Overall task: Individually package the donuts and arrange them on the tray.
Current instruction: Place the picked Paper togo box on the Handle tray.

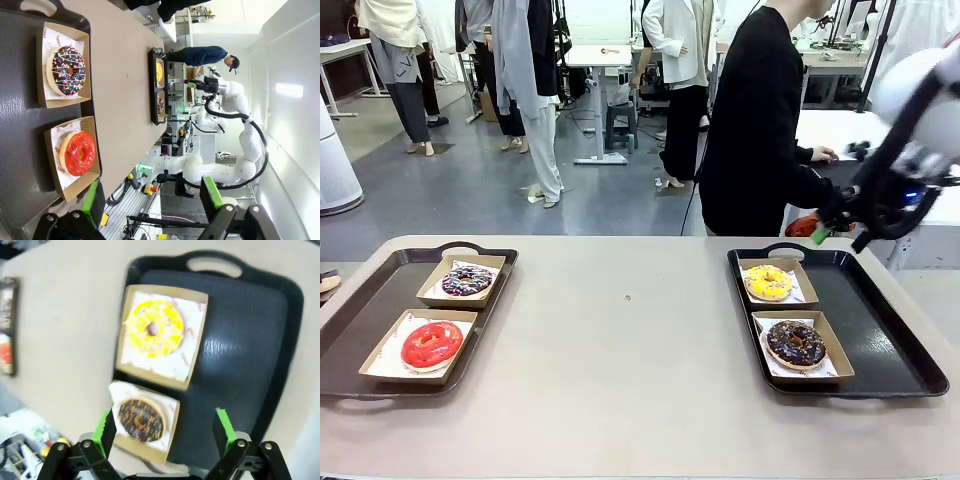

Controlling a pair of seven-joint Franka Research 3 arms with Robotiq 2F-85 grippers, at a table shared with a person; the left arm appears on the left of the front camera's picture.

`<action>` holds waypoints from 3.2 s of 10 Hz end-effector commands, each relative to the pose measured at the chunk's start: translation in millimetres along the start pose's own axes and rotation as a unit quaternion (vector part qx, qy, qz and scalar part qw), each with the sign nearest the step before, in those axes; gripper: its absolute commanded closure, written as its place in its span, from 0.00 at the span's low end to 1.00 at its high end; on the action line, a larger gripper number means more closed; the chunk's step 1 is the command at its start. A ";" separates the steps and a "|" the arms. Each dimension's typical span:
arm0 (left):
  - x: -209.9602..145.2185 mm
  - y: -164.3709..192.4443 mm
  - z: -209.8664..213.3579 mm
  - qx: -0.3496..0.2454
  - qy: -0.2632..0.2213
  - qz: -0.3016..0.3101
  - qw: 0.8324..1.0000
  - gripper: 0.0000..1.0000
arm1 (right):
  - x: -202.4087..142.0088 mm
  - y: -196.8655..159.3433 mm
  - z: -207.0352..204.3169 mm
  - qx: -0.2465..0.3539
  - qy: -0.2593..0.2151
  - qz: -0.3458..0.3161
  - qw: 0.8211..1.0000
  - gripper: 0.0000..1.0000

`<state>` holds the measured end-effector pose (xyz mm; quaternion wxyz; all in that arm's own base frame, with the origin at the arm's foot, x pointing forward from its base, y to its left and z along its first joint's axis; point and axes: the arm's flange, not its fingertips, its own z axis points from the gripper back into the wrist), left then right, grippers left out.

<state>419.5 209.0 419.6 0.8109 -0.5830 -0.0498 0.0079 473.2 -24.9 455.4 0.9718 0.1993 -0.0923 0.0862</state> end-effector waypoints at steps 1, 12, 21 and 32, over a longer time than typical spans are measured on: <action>-0.8 -1.6 0.8 0.000 -0.001 -0.002 1.000 0.00 | -38.5 -44.2 31.4 0.099 -0.019 -0.011 0.995 0.00; -0.8 -1.6 0.8 0.000 -0.001 -0.002 1.000 0.00 | -87.0 -186.3 53.2 0.390 -0.104 -0.123 0.907 0.00; -0.8 -1.6 0.8 0.000 -0.001 -0.002 1.000 0.00 | -94.5 -183.7 51.6 0.375 -0.106 -0.122 0.913 0.00; -0.8 -1.6 0.8 0.000 -0.001 -0.002 1.000 0.00 | -94.5 -183.7 51.6 0.375 -0.106 -0.122 0.913 0.00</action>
